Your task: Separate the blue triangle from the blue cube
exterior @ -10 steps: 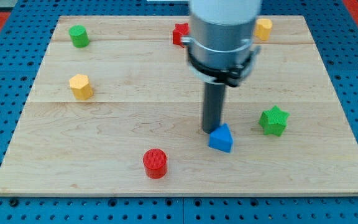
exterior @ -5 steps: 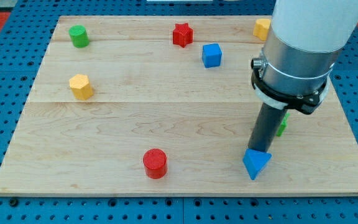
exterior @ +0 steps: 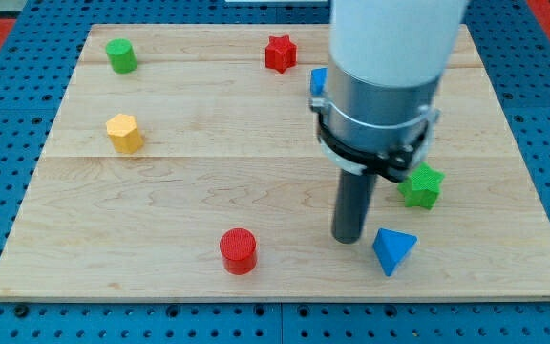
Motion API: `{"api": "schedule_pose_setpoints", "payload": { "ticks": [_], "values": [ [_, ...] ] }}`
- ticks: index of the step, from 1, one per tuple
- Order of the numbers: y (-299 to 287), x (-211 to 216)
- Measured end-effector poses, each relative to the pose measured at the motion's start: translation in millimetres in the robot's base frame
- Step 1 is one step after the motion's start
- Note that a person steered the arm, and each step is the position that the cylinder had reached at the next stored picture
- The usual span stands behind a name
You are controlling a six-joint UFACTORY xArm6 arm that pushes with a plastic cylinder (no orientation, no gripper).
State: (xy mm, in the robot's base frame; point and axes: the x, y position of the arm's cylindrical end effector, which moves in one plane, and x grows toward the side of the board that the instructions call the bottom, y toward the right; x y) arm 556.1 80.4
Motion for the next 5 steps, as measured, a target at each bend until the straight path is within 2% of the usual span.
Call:
{"api": "schedule_pose_setpoints", "payload": {
  "ticks": [1, 3, 4, 5],
  "values": [
    [25.6, 0.6],
    [37.2, 0.6],
    [102.1, -12.9],
    [75.9, -58.5]
  ]
}}
